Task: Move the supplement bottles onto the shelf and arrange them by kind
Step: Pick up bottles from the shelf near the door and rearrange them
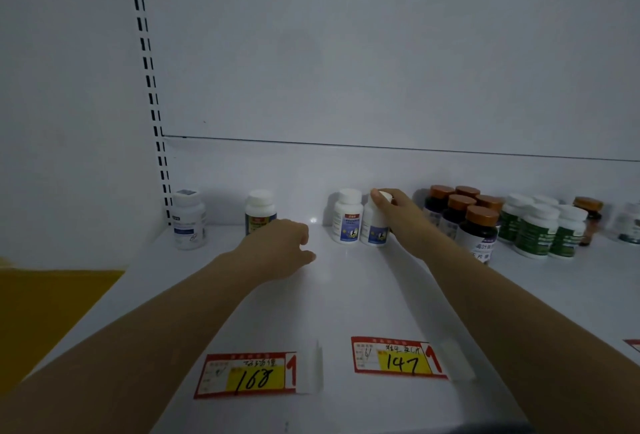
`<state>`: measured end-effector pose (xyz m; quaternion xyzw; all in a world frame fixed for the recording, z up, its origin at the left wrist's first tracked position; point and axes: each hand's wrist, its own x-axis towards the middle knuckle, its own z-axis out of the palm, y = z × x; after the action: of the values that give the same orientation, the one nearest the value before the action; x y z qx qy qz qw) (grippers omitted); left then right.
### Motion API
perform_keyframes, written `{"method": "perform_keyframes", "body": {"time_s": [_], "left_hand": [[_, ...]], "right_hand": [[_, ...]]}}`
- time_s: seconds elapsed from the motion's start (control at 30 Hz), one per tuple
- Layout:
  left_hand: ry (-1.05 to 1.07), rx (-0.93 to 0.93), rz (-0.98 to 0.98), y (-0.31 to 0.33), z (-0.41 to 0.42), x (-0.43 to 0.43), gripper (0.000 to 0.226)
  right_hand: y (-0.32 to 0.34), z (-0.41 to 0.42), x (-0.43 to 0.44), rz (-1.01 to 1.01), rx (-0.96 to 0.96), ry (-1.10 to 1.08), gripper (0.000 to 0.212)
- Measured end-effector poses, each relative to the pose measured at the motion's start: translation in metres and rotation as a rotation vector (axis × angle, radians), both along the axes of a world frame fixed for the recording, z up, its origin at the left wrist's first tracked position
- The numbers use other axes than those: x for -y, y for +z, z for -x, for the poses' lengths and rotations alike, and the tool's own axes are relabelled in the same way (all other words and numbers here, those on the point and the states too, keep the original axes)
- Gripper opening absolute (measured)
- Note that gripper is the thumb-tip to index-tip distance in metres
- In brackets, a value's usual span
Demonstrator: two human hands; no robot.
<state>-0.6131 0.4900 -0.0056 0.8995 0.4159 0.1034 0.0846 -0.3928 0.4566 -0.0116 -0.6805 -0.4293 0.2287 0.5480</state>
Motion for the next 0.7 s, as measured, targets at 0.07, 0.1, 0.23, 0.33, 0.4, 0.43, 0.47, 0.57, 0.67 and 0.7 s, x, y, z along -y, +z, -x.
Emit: {"method": "perform_keyframes", "body": {"time_s": [0.07,0.1,0.23,0.33,0.4,0.43,0.47,0.57,0.67,0.7], "left_hand": [[-0.001,-0.006,0.004,-0.001,-0.001,-0.001,0.041],[-0.004,-0.01,0.007,-0.001,-0.002,0.0,0.041],[-0.006,-0.047,0.018,-0.002,-0.003,0.002,0.04],[0.01,-0.092,0.015,-0.001,-0.002,0.004,0.039],[0.014,-0.126,0.012,0.002,-0.002,0.008,0.039],[0.01,-0.143,0.003,0.004,-0.004,0.011,0.039],[0.004,-0.158,-0.008,0.007,-0.005,0.015,0.04],[-0.033,-0.171,-0.031,0.018,-0.011,0.029,0.041],[-0.11,-0.148,-0.051,0.029,-0.016,0.05,0.039],[-0.148,-0.139,-0.063,0.031,-0.019,0.058,0.039]], "right_hand": [[-0.001,-0.001,-0.002,0.006,-0.004,0.009,0.045],[-0.002,-0.002,-0.003,0.01,-0.01,0.016,0.045],[-0.001,-0.004,-0.002,0.036,-0.074,0.018,0.055],[0.001,-0.002,0.013,0.167,0.085,0.022,0.064],[0.006,-0.001,0.027,0.346,0.349,0.028,0.065],[0.01,0.001,0.037,0.442,0.487,0.02,0.066],[0.016,0.005,0.047,0.529,0.618,0.011,0.067],[0.033,0.019,0.081,0.646,0.855,0.033,0.063],[0.047,0.038,0.124,0.677,0.942,0.013,0.054],[0.051,0.043,0.14,0.686,0.957,-0.01,0.05]]}}
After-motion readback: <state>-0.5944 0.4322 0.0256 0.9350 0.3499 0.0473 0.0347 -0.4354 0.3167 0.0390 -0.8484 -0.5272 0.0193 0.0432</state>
